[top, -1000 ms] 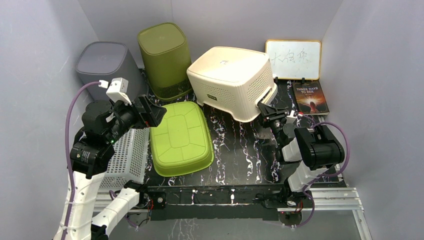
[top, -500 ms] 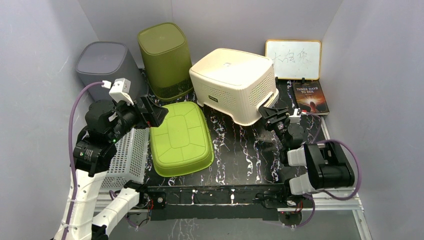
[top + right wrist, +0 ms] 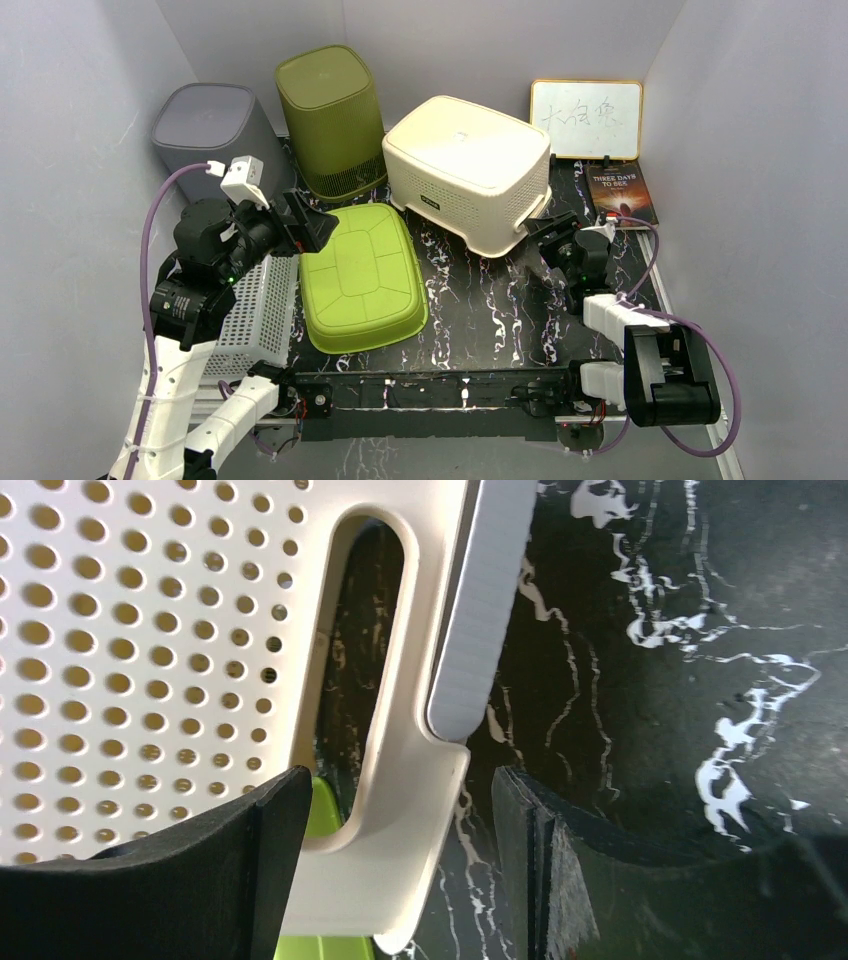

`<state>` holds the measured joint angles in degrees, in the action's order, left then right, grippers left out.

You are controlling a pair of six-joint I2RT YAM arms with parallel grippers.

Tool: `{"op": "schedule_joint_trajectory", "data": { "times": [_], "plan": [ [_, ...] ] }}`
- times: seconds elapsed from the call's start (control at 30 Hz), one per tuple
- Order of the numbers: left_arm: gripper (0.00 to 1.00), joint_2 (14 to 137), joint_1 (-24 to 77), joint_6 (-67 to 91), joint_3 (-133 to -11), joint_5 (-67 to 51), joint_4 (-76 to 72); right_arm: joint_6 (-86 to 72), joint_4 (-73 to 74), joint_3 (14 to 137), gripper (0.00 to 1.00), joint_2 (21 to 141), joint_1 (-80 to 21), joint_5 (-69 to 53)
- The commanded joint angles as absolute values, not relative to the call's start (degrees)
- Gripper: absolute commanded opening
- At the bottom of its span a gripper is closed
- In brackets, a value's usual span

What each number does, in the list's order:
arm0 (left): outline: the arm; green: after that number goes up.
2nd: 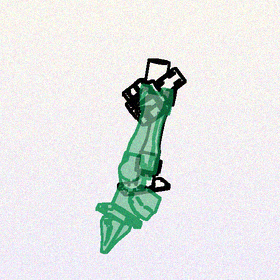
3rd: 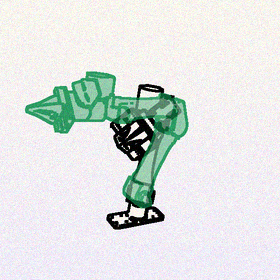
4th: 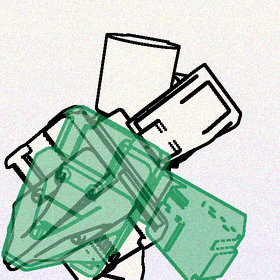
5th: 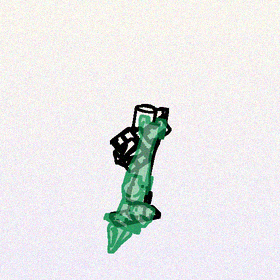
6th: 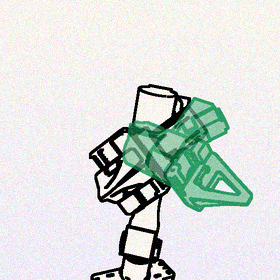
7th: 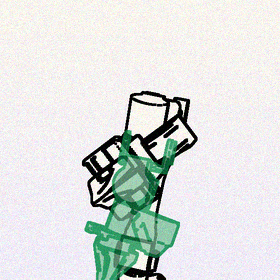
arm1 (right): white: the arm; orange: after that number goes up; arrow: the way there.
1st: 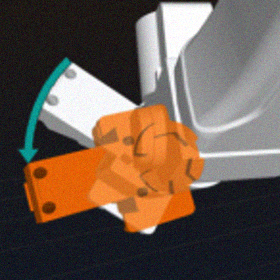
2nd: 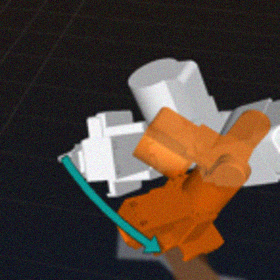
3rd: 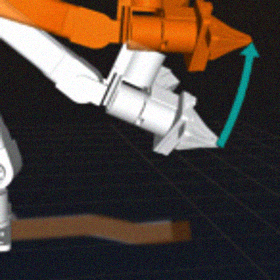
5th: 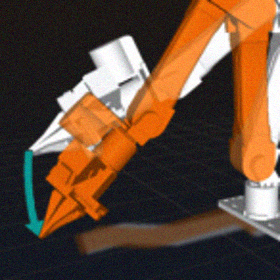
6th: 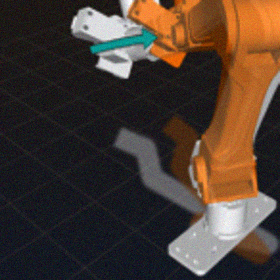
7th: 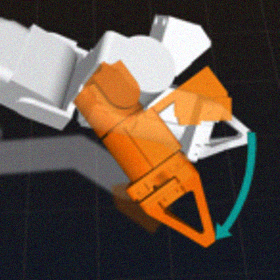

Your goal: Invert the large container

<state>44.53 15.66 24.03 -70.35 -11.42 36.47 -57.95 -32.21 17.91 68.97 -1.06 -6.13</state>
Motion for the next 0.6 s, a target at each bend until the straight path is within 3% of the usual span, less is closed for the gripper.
{"op": "schedule_joint_trajectory", "data": {
  "times": [0.0,0.4,0.53,0.57],
  "plan": [
    [0.98,43.8,15.8,24.3,-70.7,-12.4,36.4,-56.1,-32.5,21.3,0.64,70.2,-0.9,-5.1],
    [0.98,44.8,15.8,24.0,-70.8,-13.0,36.9,-49.3,-19.3,27.4,0.64,69.3,-0.8,-3.0],
    [0.99,45.6,15.8,23.5,-69.9,-12.9,37.0,-39.5,-5.6,35.4,0.67,65.9,-0.8,0.7],
    [0.98,45.9,15.7,23.3,-69.6,-12.7,36.9,-36.8,-2.0,38.4,0.76,65.7,-0.9,1.4]
  ]
}}
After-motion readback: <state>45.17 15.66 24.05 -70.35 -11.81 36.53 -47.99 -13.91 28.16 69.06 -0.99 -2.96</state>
